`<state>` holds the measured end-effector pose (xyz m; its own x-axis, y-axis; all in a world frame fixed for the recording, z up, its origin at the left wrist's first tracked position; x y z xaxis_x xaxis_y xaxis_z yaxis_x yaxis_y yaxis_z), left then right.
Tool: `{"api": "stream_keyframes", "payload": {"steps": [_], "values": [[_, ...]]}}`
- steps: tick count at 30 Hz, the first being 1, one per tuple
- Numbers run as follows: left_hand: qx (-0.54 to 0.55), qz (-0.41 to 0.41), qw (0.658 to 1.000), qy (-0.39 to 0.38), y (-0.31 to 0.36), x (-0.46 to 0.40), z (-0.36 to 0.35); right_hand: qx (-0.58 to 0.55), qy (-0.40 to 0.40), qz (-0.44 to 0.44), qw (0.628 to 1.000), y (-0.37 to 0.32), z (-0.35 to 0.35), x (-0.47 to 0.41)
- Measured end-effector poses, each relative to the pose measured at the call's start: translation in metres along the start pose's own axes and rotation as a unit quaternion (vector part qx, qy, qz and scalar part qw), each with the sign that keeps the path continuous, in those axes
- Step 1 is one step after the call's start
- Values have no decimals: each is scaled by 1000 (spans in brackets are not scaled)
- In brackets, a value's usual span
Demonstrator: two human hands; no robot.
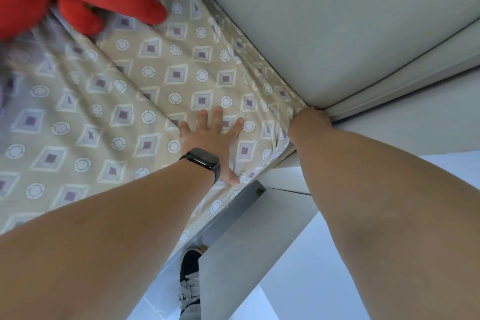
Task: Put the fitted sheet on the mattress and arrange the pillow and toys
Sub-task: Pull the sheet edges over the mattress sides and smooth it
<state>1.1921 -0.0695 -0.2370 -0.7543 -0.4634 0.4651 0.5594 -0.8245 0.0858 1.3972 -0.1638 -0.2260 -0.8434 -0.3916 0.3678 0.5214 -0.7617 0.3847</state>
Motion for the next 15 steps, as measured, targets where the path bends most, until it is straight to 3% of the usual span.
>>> {"api": "stream_keyframes", "payload": {"steps": [4,7,10,15], "values": [[1,4,1000,-11,2,1,3,22,28,17,999,-2,3,6],[-2,11,1000,-12,3,4,3,0,92,42,995,-8,16,17],[-1,15,1000,-14,2,5,6,-77,157,40,984,-12,31,17],[9,15,1000,-4,2,3,2,-185,186,-18,965,-13,22,17]]}}
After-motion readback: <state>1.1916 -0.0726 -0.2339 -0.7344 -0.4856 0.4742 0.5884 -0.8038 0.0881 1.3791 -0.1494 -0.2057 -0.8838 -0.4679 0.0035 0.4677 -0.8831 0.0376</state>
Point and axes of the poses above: each hand's wrist, its own x-axis away from the middle knuckle, its own z-axis out of the back of the hand, y = z × x, the point moved 4 cm from there along -x, towards the middle knuckle, and after that the axes turned 12 degrees about y, right-handed, at the moved point
